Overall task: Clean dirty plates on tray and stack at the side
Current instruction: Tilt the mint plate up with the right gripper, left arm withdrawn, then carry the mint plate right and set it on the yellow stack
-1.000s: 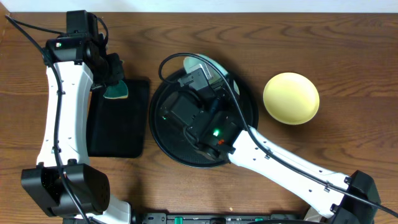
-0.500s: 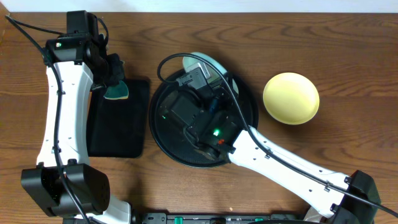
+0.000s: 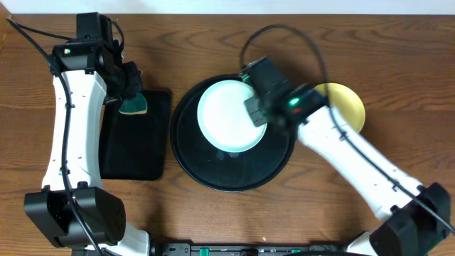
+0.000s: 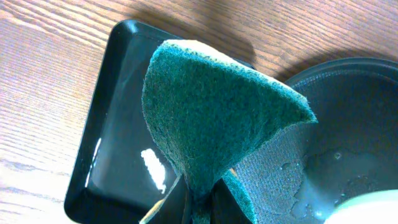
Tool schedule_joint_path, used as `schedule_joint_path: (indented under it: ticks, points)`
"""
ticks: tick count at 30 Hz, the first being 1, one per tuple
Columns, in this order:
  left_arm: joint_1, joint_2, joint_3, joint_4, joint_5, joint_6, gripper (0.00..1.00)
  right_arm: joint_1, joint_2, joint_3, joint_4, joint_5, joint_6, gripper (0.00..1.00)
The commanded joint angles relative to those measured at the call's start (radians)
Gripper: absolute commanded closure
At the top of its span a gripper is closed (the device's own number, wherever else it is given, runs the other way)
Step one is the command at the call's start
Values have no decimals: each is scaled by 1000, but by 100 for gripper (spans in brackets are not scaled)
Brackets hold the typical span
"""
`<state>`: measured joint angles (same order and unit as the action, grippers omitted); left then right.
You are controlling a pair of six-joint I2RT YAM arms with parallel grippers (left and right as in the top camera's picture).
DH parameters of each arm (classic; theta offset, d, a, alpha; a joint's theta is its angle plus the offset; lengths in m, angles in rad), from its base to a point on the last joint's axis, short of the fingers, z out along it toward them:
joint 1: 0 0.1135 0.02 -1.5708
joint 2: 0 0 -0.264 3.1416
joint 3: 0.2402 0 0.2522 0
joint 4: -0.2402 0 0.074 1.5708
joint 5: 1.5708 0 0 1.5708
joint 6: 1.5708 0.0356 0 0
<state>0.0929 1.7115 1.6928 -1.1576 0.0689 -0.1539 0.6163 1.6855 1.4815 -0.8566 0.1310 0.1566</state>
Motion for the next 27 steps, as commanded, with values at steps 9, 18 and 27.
schedule_joint_path:
  ticks: [9,18,27]
  points:
    - [3,2,-14,-14,-1,-5,92,-438,-77,3,-112,-395,0,99]
    - [3,2,-69,-15,-31,-5,92,-706,-62,-95,-60,-239,4,99]
    - [3,2,-73,-15,-36,3,93,-808,-62,-314,159,-228,4,99]
